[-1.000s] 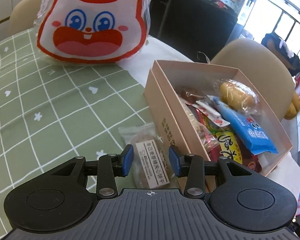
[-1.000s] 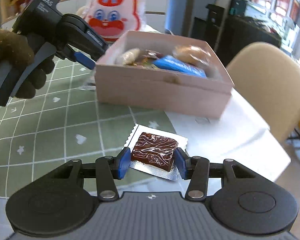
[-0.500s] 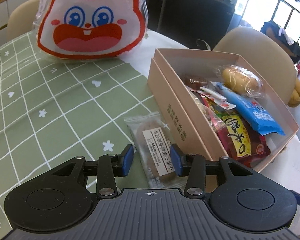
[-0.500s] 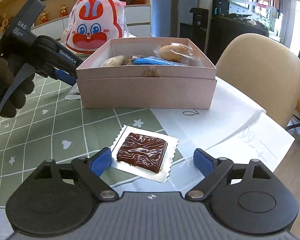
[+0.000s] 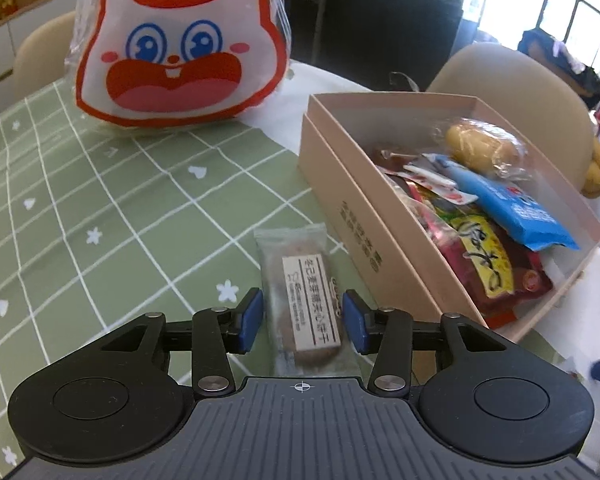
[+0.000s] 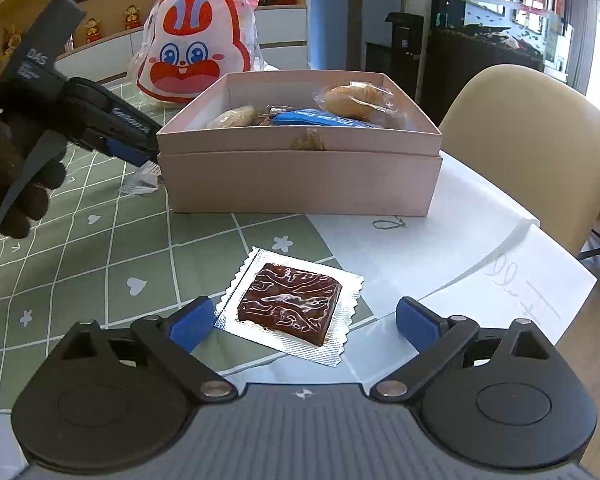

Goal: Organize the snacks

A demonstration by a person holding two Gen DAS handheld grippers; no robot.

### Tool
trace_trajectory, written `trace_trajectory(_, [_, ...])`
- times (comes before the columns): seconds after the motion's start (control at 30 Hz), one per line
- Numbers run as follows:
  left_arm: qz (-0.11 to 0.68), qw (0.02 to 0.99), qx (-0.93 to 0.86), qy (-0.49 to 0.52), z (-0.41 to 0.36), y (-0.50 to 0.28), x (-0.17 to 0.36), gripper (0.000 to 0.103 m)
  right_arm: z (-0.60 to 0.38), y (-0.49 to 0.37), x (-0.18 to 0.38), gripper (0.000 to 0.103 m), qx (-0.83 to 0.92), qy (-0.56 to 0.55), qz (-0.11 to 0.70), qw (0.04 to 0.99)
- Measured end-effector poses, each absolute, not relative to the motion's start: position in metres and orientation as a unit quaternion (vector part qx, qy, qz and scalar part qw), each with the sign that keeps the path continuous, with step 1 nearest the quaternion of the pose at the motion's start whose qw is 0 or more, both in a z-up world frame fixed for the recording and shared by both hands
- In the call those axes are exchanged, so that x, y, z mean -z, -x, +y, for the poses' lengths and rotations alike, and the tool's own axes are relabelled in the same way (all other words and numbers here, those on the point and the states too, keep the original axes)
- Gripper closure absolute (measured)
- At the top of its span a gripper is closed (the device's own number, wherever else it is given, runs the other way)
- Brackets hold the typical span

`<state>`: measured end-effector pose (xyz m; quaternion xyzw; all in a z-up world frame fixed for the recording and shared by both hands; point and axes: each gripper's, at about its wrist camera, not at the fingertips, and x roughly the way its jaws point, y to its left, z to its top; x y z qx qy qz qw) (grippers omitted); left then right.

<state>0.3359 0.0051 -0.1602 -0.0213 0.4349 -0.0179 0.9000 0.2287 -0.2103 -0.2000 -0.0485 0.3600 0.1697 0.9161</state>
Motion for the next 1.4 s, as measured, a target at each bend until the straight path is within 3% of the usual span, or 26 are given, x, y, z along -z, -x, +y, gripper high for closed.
trace_trajectory(0.27, [0.449, 0.893, 0.006, 0.045, 0.008, -0.328, 0.156, 0.062, -0.21, -0.229, 0.2, 0.003, -0.172, 0.049, 0.361, 0.915])
trace_trajectory(0.77, [0.467, 0.879, 0.02, 0.092, -0.03, -0.183, 0.152, 0.063, -0.208, -0.235, 0.199, 0.0, -0.19, 0.059, 0.381, 0.903])
trace_trajectory(0.83, [0.468, 0.879, 0.02, 0.092, -0.034, -0.177, 0.152, 0.063, -0.207, -0.236, 0.196, 0.007, -0.186, 0.054, 0.387, 0.902])
trace_trajectory(0.9, [0.473, 0.875, 0.027, 0.097, -0.039, -0.176, 0.152, 0.063, -0.207, -0.235, 0.192, 0.029, -0.183, 0.04, 0.384, 0.904])
trace_trajectory(1.0, [0.479, 0.872, 0.043, 0.093, -0.05, -0.175, 0.153, 0.063, -0.204, -0.235, 0.19, 0.048, -0.18, 0.043, 0.384, 0.905])
trace_trajectory(1.07, [0.483, 0.868, 0.054, 0.099, -0.055, -0.175, 0.153, 0.063, -0.202, -0.231, 0.188, 0.052, -0.185, 0.062, 0.384, 0.902])
trace_trajectory(1.4, [0.487, 0.864, 0.063, 0.106, -0.056, -0.173, 0.155, 0.063, -0.216, -0.178, 0.179, 0.049, -0.279, 0.128, 0.404, 0.862])
